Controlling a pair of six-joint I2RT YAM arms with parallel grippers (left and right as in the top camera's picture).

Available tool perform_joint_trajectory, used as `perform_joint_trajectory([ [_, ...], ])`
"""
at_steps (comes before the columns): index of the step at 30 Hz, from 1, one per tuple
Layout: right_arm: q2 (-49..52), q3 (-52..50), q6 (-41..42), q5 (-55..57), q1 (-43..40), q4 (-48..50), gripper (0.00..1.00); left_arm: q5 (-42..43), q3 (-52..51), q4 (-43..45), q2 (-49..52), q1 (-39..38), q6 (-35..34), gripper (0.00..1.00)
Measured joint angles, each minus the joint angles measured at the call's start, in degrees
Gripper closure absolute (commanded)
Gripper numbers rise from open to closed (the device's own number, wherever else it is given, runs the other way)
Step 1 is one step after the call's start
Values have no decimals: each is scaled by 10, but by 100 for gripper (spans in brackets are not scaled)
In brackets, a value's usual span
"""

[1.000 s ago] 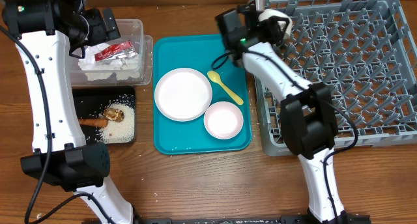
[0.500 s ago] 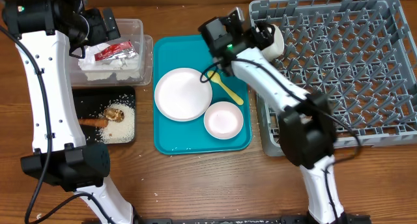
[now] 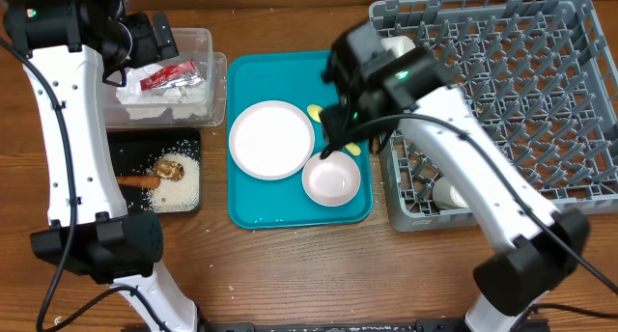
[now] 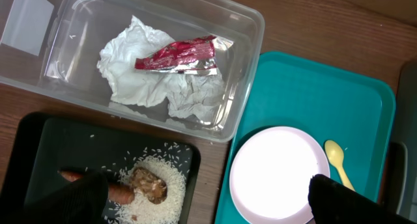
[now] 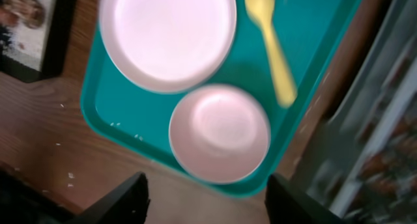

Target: Sort waste into correct bins and load items into the dishwasher

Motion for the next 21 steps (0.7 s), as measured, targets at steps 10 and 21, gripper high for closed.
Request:
perform_joint_trajectory([
  [10, 24, -214, 379, 56, 40, 95, 45, 0, 0, 0, 0, 0, 0, 0],
  [21, 24, -327, 473, 33, 44, 220, 85, 0, 0, 0, 0, 0, 0, 0],
])
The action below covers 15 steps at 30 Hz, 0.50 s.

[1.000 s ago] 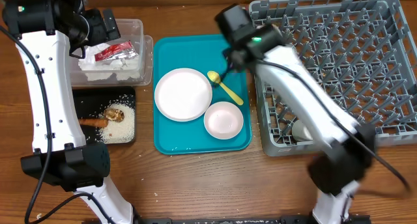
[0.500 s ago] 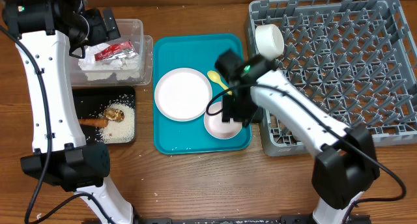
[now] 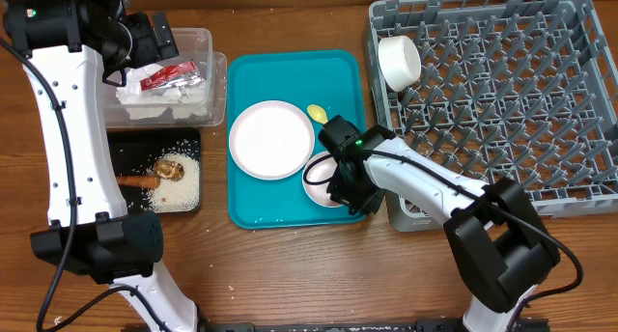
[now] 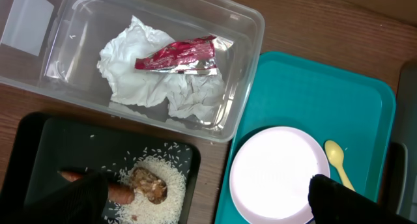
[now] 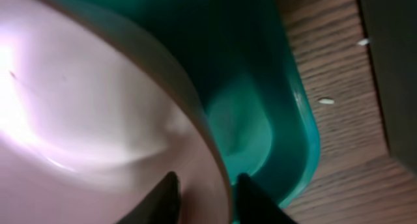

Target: Sort waste into correct bins and load items into the dishwasher

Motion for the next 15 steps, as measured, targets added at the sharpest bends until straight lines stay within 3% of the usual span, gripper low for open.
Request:
perform_joint_trajectory([
  [5, 0, 5, -14, -1, 0, 0, 96, 0, 0, 0, 0, 0, 0, 0],
  [15, 0, 150, -106, 69, -8, -121, 96, 0, 0, 0, 0, 0, 0, 0],
])
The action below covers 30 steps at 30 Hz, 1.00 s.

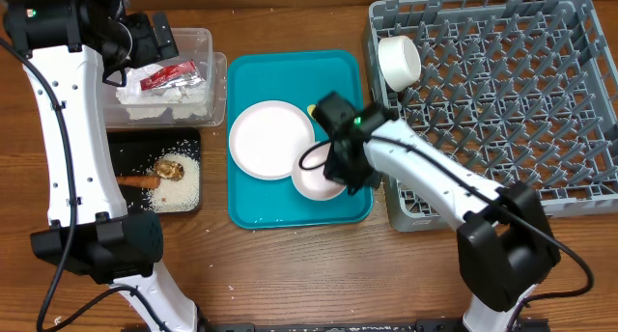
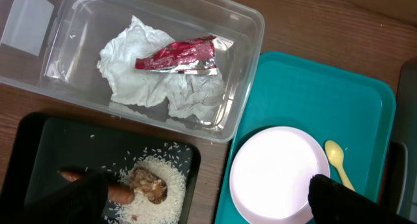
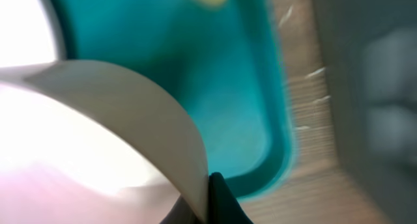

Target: Sort waste into correct bins and load items into the dishwasher

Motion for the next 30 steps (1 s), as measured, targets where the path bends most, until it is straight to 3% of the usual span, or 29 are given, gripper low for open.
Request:
perform_joint_trajectory([
  [6, -3, 185, -35, 259, -29, -116, 96, 0, 0, 0, 0, 0, 0, 0],
  [11, -16, 210, -42, 512, -51, -132, 96, 0, 0, 0, 0, 0, 0, 0],
  [18, -16, 115, -44, 630, -103, -64, 96, 0, 0, 0, 0, 0, 0, 0],
  [24, -16, -40, -33, 690, -119, 92, 96, 0, 0, 0, 0, 0, 0, 0],
  [30, -16, -131, -17, 751, -112, 185, 96, 0, 0, 0, 0, 0, 0, 0],
])
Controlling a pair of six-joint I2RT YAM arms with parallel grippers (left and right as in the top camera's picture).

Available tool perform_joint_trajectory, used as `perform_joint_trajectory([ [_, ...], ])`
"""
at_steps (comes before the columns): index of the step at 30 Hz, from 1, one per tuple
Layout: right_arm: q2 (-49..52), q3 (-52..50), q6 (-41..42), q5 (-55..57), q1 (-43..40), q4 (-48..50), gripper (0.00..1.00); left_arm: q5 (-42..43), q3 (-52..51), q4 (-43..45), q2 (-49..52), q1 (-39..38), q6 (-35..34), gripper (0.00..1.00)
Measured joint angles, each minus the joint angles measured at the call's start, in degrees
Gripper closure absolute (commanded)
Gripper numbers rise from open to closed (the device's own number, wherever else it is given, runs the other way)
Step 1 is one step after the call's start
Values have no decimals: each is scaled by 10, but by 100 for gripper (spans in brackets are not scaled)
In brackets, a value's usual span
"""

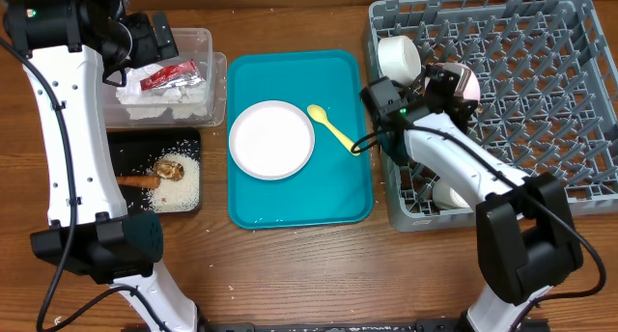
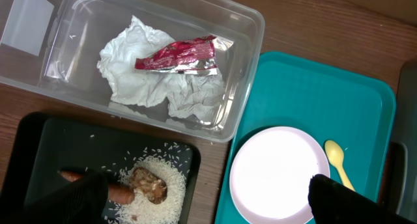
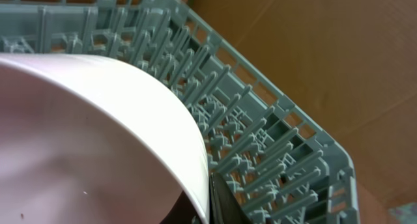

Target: Sort waste into correct bins and load items into the dishwasher

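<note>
A pink bowl (image 1: 467,82) hangs over the left part of the grey dish rack (image 1: 541,110), with my right gripper (image 1: 449,85) shut on its rim. In the right wrist view the bowl (image 3: 91,139) fills the left side and rack tines (image 3: 260,139) lie behind it. On the teal tray (image 1: 290,202) lie a white plate (image 1: 271,139) and a yellow spoon (image 1: 333,128). My left gripper (image 1: 145,38) stays open above the clear waste bin (image 1: 169,81); its fingers (image 2: 78,199) frame the plate (image 2: 280,175) and bin (image 2: 156,68).
A white cup (image 1: 398,58) stands in the rack's near-left corner, and another white item (image 1: 450,193) sits in the rack's front compartment. The clear bin holds tissue and a red wrapper (image 2: 176,55). A black tray (image 1: 154,173) holds rice and food scraps.
My right gripper has gone from the tray, where it held the bowl tilted beside the plate, to above the rack's left part with the bowl still in it. The spoon now shows fully. Left arm unchanged.
At first my right gripper hovered open over the tray, with the bowl resting below the plate. Then it was down at the bowl's rim. Then it held the bowl lifted off the tray, and now the bowl is over the rack. The left arm stayed put.
</note>
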Motion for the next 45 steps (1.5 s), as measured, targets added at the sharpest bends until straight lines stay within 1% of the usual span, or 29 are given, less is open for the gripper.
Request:
perform_joint_trajectory([
  [3, 0, -10, 4, 9, 2, 18, 96, 0, 0, 0, 0, 0, 0, 0],
  [8, 0, -10, 9, -11, 8, 26, 96, 0, 0, 0, 0, 0, 0, 0],
  [13, -1, -10, 9, -40, 43, 25, 96, 0, 0, 0, 0, 0, 0, 0],
  [14, -1, -10, 8, -44, 49, 24, 94, 0, 0, 0, 0, 0, 0, 0],
  [15, -1, -11, 7, -49, 54, 22, 90, 0, 0, 0, 0, 0, 0, 0],
  [16, -1, -11, 2, -64, 57, 20, 83, 0, 0, 0, 0, 0, 0, 0],
  [18, -1, -13, 2, -81, 64, 17, 59, 0, 0, 0, 0, 0, 0, 0],
  [19, -1, -14, -2, -90, 70, 13, 43, 0, 0, 0, 0, 0, 0, 0],
  [21, -1, -15, -2, -106, 87, 3, 31, 0, 0, 0, 0, 0, 0, 0],
  [22, -1, -15, -2, -113, 96, -3, 27, 0, 0, 0, 0, 0, 0, 0],
  [27, -1, 4, -5, -152, 128, -68, 25, 0, 0, 0, 0, 0, 0, 0],
  [29, -1, 36, -7, -178, 134, -104, 25, 0, 0, 0, 0, 0, 0, 0],
  [31, -3, 93, -20, -227, 136, -143, 23, 0, 0, 0, 0, 0, 0, 0],
  [32, -4, 122, -28, -251, 136, -153, 25, 0, 0, 0, 0, 0, 0, 0],
  [34, -9, 181, -51, -325, 135, -168, 30, 0, 0, 0, 0, 0, 0, 0],
  [36, -19, 225, -76, -420, 134, -135, 31, 0, 0, 0, 0, 0, 0, 0],
  [38, -30, 241, -94, -514, 134, -94, 31, 0, 0, 0, 0, 0, 0, 0],
  [40, -29, 243, -95, -597, 135, -82, 31, 0, 0, 0, 0, 0, 0, 0],
  [41, -24, 242, -90, -618, 135, -82, 34, 0, 0, 0, 0, 0, 0, 0],
  [43, 1, 239, -79, -667, 135, -82, 46, 0, 0, 0, 0, 0, 0, 0],
  [44, 19, 238, -65, -687, 135, -81, 51, 0, 0, 0, 0, 0, 0, 0],
  [45, 40, 236, -54, -701, 135, -79, 52, 0, 0, 0, 0, 0, 0, 0],
])
